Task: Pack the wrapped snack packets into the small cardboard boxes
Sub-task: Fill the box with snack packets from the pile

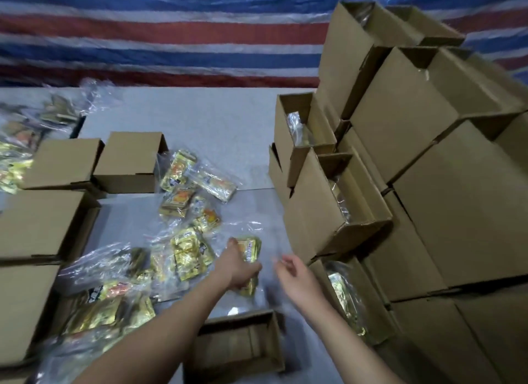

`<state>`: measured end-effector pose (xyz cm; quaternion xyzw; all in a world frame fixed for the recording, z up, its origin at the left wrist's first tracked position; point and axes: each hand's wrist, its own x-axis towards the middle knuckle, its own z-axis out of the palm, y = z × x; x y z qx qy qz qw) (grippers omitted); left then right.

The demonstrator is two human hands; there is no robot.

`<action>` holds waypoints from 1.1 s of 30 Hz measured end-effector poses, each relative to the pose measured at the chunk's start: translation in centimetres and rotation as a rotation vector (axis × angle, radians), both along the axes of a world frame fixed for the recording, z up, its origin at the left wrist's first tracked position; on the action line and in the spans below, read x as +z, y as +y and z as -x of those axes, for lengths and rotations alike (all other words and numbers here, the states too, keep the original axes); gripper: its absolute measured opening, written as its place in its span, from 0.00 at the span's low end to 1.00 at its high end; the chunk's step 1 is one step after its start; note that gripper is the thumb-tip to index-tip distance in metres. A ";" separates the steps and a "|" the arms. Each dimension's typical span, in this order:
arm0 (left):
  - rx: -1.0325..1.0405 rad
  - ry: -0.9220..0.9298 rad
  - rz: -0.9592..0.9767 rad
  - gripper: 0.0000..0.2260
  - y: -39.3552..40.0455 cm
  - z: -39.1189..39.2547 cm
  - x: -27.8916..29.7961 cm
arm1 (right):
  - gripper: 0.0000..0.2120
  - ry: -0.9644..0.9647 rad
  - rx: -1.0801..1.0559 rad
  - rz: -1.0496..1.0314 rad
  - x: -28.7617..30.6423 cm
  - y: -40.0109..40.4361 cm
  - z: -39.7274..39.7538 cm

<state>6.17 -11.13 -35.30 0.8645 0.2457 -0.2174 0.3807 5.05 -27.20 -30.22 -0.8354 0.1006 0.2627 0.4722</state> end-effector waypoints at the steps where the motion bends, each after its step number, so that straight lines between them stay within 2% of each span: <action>1: 0.023 -0.105 0.108 0.31 0.4 0.4 2.5 | 0.26 0.052 -0.054 -0.154 0.9 0.8 -0.6; 3: 0.071 -0.304 0.341 0.24 0.8 1.6 7.7 | 0.33 0.196 -0.097 -0.472 2.9 2.6 -1.5; 4: 0.071 -0.381 0.407 0.21 0.9 2.2 10.2 | 0.32 0.262 -0.094 -0.635 3.9 3.4 -1.7; 6: 0.025 -0.464 0.408 0.15 0.8 3.4 14.4 | 0.27 0.350 -0.096 -0.867 6.2 4.8 -1.8; 7: -0.004 -0.487 0.356 0.14 0.8 4.0 15.9 | 0.25 0.388 -0.100 -0.936 7.2 5.4 -1.8; 9: -0.099 -0.524 0.087 0.13 1.1 4.8 17.9 | 0.26 0.408 -0.106 -1.014 8.6 6.3 -1.6; 11: -0.176 -0.481 -0.250 0.23 1.6 5.4 19.0 | 0.25 0.393 -0.078 -1.073 9.5 6.4 -1.5; 13: -0.218 -0.463 -0.417 0.32 2.2 6.2 19.9 | 0.26 0.351 -0.005 -1.068 10.1 5.7 -1.3; 15: -0.211 -0.472 -0.296 0.38 3.5 7.4 20.1 | 0.34 0.312 0.136 -0.993 10.4 4.8 -0.6; 17: -0.089 -0.485 -0.042 0.39 5.6 8.8 19.2 | 0.40 0.256 0.306 -0.859 9.9 3.8 -0.1; 18: -0.005 -0.493 0.034 0.36 6.8 9.2 18.1 | 0.37 0.238 0.389 -0.802 9.6 3.4 0.2; 20: 0.042 -0.427 0.042 0.27 8.9 10.3 14.7 | 0.26 0.124 0.638 -0.594 8.9 3.0 1.0; 23: -0.057 -0.220 0.088 0.11 9.5 13.6 7.1 | 0.22 -0.090 1.093 -0.053 6.7 3.7 2.3; 24: -0.048 -0.163 0.144 0.09 9.3 14.9 4.8 | 0.22 -0.108 1.202 0.061 5.8 4.0 2.7; 26: -0.031 -0.064 0.179 0.15 8.7 17.4 1.4 | 0.20 -0.075 1.359 0.182 3.8 4.9 3.9; 29: -0.018 -0.028 0.139 0.18 7.8 18.5 -0.7 | 0.21 -0.152 1.511 0.349 0.8 6.6 5.1; 33: 0.076 -0.059 0.146 0.21 7.1 17.6 -0.3 | 0.33 -0.182 1.553 0.472 -1.9 8.7 5.8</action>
